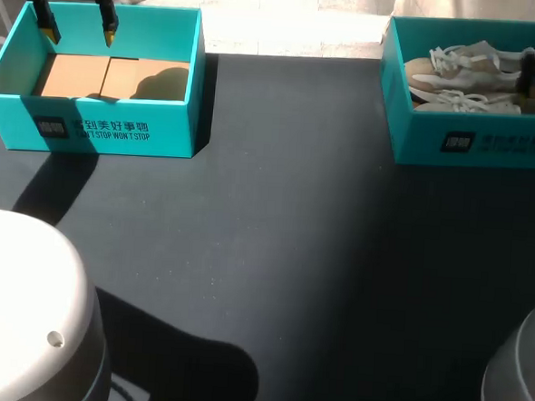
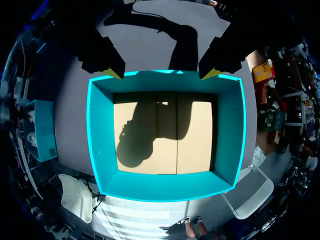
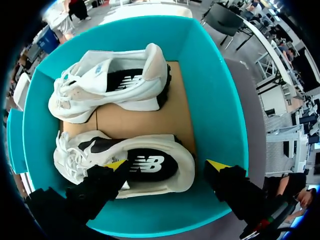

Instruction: Take the shoe out of the shoebox, open the shoe tongue, remove and reinsert the insole, then place the shoe into the shoebox

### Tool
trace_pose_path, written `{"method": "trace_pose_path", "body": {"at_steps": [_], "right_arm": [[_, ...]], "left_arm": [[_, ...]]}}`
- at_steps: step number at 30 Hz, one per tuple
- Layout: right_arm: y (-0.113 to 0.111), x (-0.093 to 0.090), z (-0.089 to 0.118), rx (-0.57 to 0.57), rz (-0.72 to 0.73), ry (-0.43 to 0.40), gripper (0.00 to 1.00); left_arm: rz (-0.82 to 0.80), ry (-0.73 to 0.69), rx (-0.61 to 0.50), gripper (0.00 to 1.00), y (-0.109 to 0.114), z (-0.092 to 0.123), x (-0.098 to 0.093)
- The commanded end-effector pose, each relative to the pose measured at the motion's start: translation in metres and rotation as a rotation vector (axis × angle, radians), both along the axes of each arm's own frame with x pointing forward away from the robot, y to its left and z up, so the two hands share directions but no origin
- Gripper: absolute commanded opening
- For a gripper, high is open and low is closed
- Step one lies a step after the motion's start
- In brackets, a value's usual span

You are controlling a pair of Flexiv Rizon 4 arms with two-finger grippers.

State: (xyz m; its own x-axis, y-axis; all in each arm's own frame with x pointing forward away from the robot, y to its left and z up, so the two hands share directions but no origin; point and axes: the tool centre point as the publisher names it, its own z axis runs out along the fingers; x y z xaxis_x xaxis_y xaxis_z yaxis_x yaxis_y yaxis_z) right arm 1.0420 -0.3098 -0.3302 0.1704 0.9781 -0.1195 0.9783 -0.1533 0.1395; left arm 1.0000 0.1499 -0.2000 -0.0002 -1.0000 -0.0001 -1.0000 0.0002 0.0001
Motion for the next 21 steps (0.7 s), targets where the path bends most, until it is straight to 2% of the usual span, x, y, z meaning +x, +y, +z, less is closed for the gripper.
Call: {"method": "trace_pose_path", "body": {"at_steps": [1, 8, 9, 11, 14, 15, 16, 17, 21], "right_arm": [[-0.006, -0.003, -0.009, 0.013, -0.001, 0.001, 1.0], [-0.008, -0.008, -0.017, 0.025, 0.007, 0.02, 1.0], [-0.009, -0.007, -0.019, 0.028, 0.007, 0.024, 0.9], [-0.01, -0.005, -0.023, 0.024, 0.01, 0.028, 0.47], [-0.014, -0.002, -0.026, 0.017, 0.008, 0.032, 0.39], [-0.015, -0.001, -0.027, 0.017, 0.009, 0.033, 0.25], [-0.015, -0.001, -0.028, 0.016, 0.009, 0.034, 0.05], [-0.016, 0.0, -0.029, 0.015, 0.008, 0.036, 0.0], [-0.02, 0.001, -0.029, 0.0, -0.002, 0.041, 0.0]], "left_arm": [[0.0, 0.0, 0.0, 1.0, 0.0, 0.0, 0.0], [0.0, 0.0, 0.0, 1.0, 0.0, 0.0, 0.0], [0.0, 0.0, 0.0, 1.0, 0.0, 0.0, 0.0], [0.0, 0.0, 0.0, 1.0, 0.0, 0.0, 0.0], [0.0, 0.0, 0.0, 1.0, 0.0, 0.0, 0.0], [0.0, 0.0, 0.0, 1.0, 0.0, 0.0, 0.0], [0.0, 0.0, 0.0, 1.0, 0.0, 0.0, 0.0], [0.0, 0.0, 0.0, 1.0, 0.0, 0.0, 0.0], [0.0, 0.0, 0.0, 1.0, 0.0, 0.0, 0.0]]}}
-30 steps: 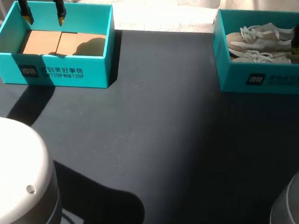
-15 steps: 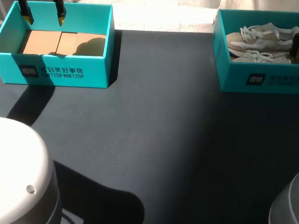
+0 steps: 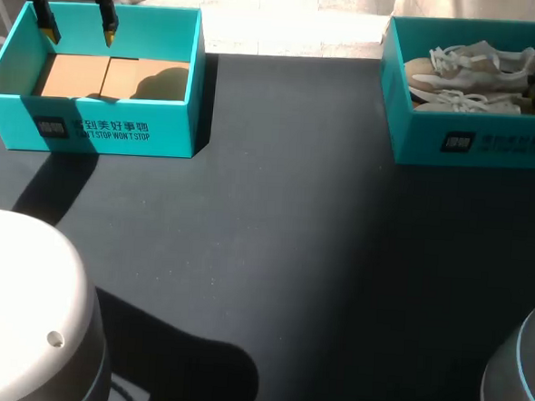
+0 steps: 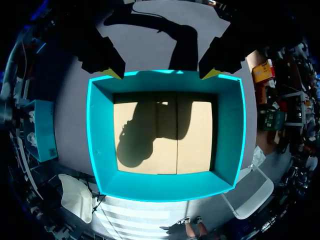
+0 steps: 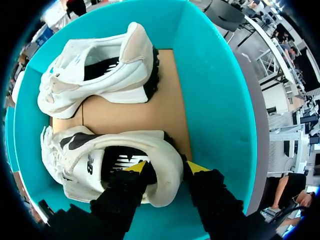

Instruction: Take the shoe out of the shoebox, open the shoe tongue, remove and reinsert the insole, then place the shoe into the shoebox

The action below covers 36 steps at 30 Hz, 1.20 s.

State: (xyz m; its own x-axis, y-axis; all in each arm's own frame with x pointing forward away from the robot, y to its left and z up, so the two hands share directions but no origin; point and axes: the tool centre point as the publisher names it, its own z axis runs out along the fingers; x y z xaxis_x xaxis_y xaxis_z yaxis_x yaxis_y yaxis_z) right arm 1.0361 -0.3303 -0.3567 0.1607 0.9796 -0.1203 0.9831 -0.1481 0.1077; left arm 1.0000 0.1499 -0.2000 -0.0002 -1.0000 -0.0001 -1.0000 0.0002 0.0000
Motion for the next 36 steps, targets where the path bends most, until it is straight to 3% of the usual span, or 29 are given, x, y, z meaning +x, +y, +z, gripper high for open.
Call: {"method": "trace_pose_path", "body": {"at_steps": [1, 9, 14, 28, 31, 36], "right_arm": [[-0.001, 0.007, -0.001, -0.004, -0.011, 0.007, 0.0], [-0.009, 0.003, 0.007, -0.027, -0.037, 0.014, 0.0], [-0.008, -0.002, 0.028, -0.04, -0.041, 0.014, 0.0], [-0.016, 0.009, 0.127, -0.122, -0.08, -0.007, 0.0], [-0.011, 0.009, 0.152, -0.141, -0.08, -0.003, 0.0], [0.0, 0.008, 0.176, -0.166, -0.09, 0.022, 0.0]], "left_arm": [[0.0, 0.0, 0.0, 1.0, 0.0, 0.0, 0.0], [0.0, 0.0, 0.0, 1.0, 0.0, 0.0, 0.0], [0.0, 0.0, 0.0, 1.0, 0.0, 0.0, 0.0], [0.0, 0.0, 0.0, 1.0, 0.0, 0.0, 0.0], [0.0, 0.0, 0.0, 1.0, 0.0, 0.0, 0.0], [0.0, 0.0, 0.0, 1.0, 0.0, 0.0, 0.0]]}}
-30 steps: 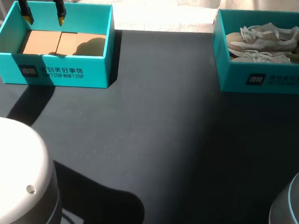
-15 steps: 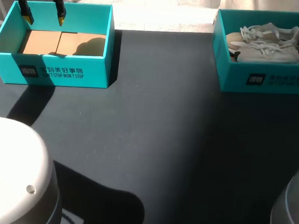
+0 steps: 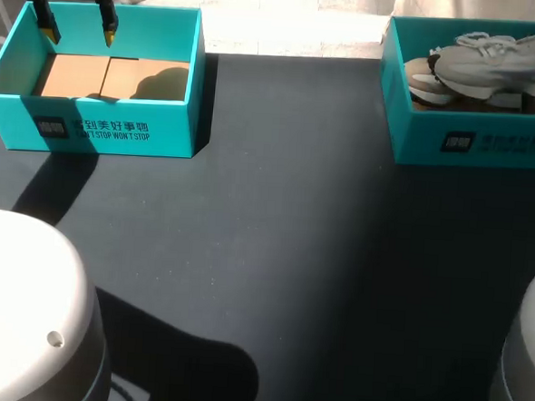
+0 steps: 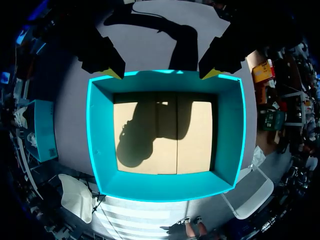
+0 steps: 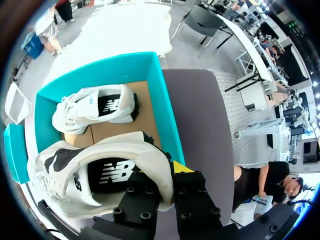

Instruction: Take the shoe out of the shoebox, open the shoe tongue, remove and reinsert the insole, then place the shoe into the shoebox

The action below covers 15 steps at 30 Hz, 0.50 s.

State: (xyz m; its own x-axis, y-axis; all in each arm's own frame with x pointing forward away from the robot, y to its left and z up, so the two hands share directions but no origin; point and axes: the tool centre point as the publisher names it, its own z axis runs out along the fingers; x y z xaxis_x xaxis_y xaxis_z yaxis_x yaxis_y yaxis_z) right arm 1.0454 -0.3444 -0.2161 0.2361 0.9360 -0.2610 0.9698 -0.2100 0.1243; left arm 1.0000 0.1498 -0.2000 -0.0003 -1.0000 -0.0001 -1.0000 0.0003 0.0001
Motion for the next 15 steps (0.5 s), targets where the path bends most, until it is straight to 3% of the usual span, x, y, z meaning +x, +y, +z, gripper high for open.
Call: {"method": "trace_pose_path", "body": {"at_steps": [1, 6, 7, 15], "right_arm": [[0.016, -0.003, 0.038, -0.019, -0.017, 0.025, 0.0], [0.026, -0.007, 0.049, -0.021, -0.061, 0.03, 0.0], [0.026, -0.007, 0.051, -0.033, -0.085, -0.003, 0.0], [0.026, -0.007, 0.051, -0.033, -0.085, -0.003, 0.0]], "left_arm": [[0.0, 0.0, 0.0, 1.0, 0.0, 0.0, 0.0], [0.0, 0.0, 0.0, 1.0, 0.0, 0.0, 0.0], [0.0, 0.0, 0.0, 1.0, 0.0, 0.0, 0.0], [0.0, 0.0, 0.0, 1.0, 0.0, 0.0, 0.0]]}}
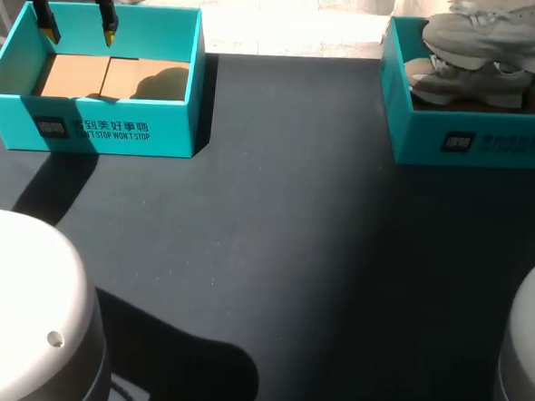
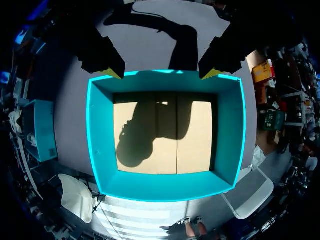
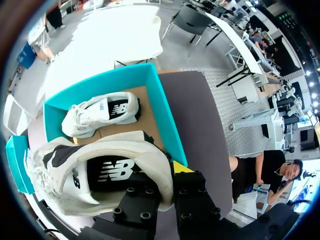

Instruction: Take the shoe out of the shoebox, open the shoe tongue, remove and reinsert the insole, then place the shoe into the shoebox

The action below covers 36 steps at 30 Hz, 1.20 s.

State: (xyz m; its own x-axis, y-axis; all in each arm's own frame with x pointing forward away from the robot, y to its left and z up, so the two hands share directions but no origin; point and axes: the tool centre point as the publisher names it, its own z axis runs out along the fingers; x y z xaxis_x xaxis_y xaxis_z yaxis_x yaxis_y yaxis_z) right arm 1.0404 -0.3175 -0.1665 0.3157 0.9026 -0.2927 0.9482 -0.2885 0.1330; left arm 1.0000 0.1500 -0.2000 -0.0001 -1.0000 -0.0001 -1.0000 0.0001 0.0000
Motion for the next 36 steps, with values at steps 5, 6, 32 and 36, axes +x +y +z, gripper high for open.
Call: {"method": "trace_pose_path", "body": {"at_steps": [5, 6, 32, 36], "right_arm": [[-0.001, -0.002, 0.002, 0.002, 0.001, -0.003, 0.0], [-0.001, -0.002, 0.002, 0.002, 0.001, -0.003, 0.0], [0.191, -0.216, -0.017, -0.156, 0.081, -0.137, 0.0], [0.226, -0.242, -0.016, -0.19, 0.099, -0.144, 0.0]], "left_arm": [[0.0, 0.0, 0.0, 1.0, 0.0, 0.0, 0.0], [0.0, 0.0, 0.0, 1.0, 0.0, 0.0, 0.0], [0.0, 0.0, 0.0, 1.0, 0.0, 0.0, 0.0], [0.0, 0.0, 0.0, 1.0, 0.0, 0.0, 0.0]]}}
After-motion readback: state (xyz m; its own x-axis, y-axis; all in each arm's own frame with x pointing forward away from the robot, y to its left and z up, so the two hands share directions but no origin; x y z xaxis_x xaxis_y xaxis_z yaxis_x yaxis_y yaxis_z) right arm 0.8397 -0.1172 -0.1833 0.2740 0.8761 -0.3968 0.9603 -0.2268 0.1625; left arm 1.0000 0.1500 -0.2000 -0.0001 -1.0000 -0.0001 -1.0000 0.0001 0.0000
